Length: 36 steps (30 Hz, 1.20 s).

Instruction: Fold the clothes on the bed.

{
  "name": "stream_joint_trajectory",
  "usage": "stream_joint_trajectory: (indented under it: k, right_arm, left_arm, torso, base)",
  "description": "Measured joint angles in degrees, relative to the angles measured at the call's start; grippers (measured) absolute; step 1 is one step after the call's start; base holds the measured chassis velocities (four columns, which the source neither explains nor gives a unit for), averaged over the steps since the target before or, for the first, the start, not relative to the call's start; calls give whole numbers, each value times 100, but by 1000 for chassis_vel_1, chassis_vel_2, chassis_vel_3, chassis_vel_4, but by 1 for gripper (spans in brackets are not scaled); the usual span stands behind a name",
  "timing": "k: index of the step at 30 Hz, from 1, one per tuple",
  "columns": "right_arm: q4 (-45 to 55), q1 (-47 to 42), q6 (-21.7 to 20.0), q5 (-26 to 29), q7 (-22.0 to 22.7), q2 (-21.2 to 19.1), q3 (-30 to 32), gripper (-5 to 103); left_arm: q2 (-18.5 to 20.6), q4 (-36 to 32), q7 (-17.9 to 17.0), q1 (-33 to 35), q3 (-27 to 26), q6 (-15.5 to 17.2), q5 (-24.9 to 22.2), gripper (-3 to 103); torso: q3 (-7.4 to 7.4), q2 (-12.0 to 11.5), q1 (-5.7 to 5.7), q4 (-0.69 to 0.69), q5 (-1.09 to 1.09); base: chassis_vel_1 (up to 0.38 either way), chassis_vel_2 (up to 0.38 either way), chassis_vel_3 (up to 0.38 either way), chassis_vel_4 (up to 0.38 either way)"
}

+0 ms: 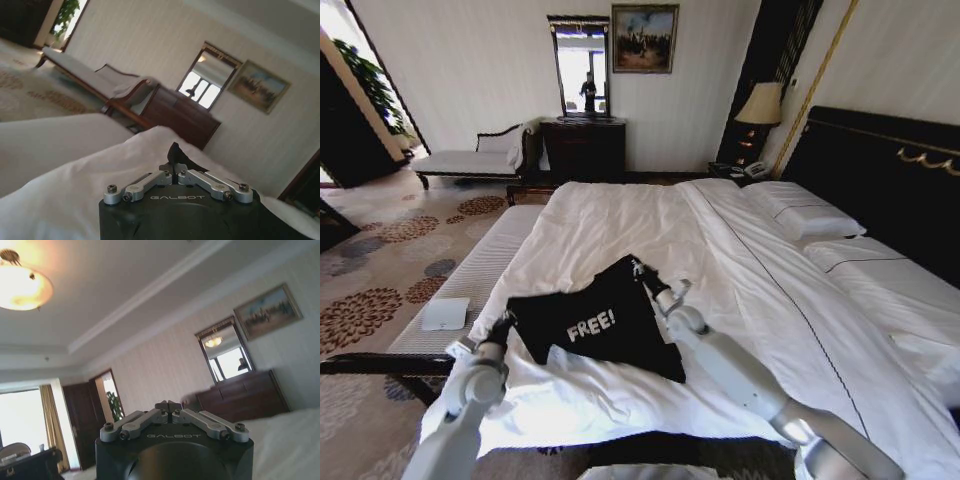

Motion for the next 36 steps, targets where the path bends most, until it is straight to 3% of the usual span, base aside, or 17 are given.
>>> stream_joint_trajectory:
  k: [7,11,12,15,17,21,22,23,24,26,27,29,31,32,36]
  right_arm:
    - [1384,-74,104,571,-153,-857,1063,0]
    - [2255,-2,100,844,-62,-1739,1932,0]
    - [2255,-2,100,844,-62,-1739,1932,0]
    - [3020,-6,69,1325,97,-2443,2544,0]
    - [3270,-108,30,1460,182,-2606,2773,0]
    - [4043,-864,-241,1575,561,-2904,3510,0]
    - [4043,-864,-241,1575,561,-2904,3510,0]
    - [4107,-924,-305,1543,613,-2887,3539,0]
    - [4319,-1205,-453,1468,748,-2832,3774,0]
    - [4743,-1901,-583,1448,875,-2743,4501,0]
    - [4743,-1901,-583,1448,875,-2743,4501,0]
    - [4927,-2659,-687,1526,893,-2671,5353,0]
    - [4955,-3003,-769,1759,916,-2724,5949,0]
    - [4955,-3003,-769,1759,916,-2724,5949,0]
    - [4952,-2941,-1364,2670,1452,-3173,7239,0]
  left_arm:
    - [514,-414,-135,-1174,152,106,-646,0]
    - [1259,-869,-317,-2040,113,174,-1502,0]
    - [1259,-869,-317,-2040,113,174,-1502,0]
    - [1928,-1242,-325,-2424,-93,192,-1968,0]
    - [2076,-1386,-322,-2428,-219,196,-2103,0]
    - [2350,-2251,-253,-1613,-1363,236,-2660,0]
    - [2350,-2251,-253,-1613,-1363,236,-2660,0]
    - [2332,-2444,-254,-1341,-1706,258,-2755,0]
    - [2233,-2794,-295,-852,-2273,306,-2975,0]
    - [2089,-3016,-357,-405,-2854,360,-3288,0]
    - [2089,-3016,-357,-405,-2854,360,-3288,0]
    - [2046,-3060,-375,-161,-3293,410,-3559,0]
    - [2158,-3062,-401,-117,-3696,447,-4004,0]
    - [2158,-3062,-401,-117,-3696,447,-4004,0]
    - [2562,-3054,-551,-220,-4543,546,-5199,0]
  torso:
    - [0,0,0,2,0]
    - [0,0,0,1,1]
    - [0,0,0,1,1]
    - [0,0,0,2,1]
    - [0,0,0,2,0]
    - [-2,1,-1,-2,-3]
    - [-2,1,-1,-2,-3]
    - [-2,2,-2,1,-1]
    - [-2,1,-2,14,0]
    - [-2,1,-2,11,-3]
    - [-2,1,-2,11,-3]
    - [-2,1,-2,-1,-2]
    - [-2,1,-2,-2,0]
    - [-2,1,-2,-2,0]
    - [-1,1,-1,3,-2]
  base:
    - [0,0,0,0]
    - [0,0,0,0]
    - [0,0,0,0]
    - [0,0,0,0]
    - [0,0,0,0]
    - [0,0,0,0]
    - [0,0,0,0]
    - [0,0,0,0]
    - [0,0,0,0]
    - [0,0,0,0]
    - [0,0,0,0]
    - [0,0,0,0]
    - [0,0,0,0]
    - [0,0,0,0]
    - [0,0,0,0]
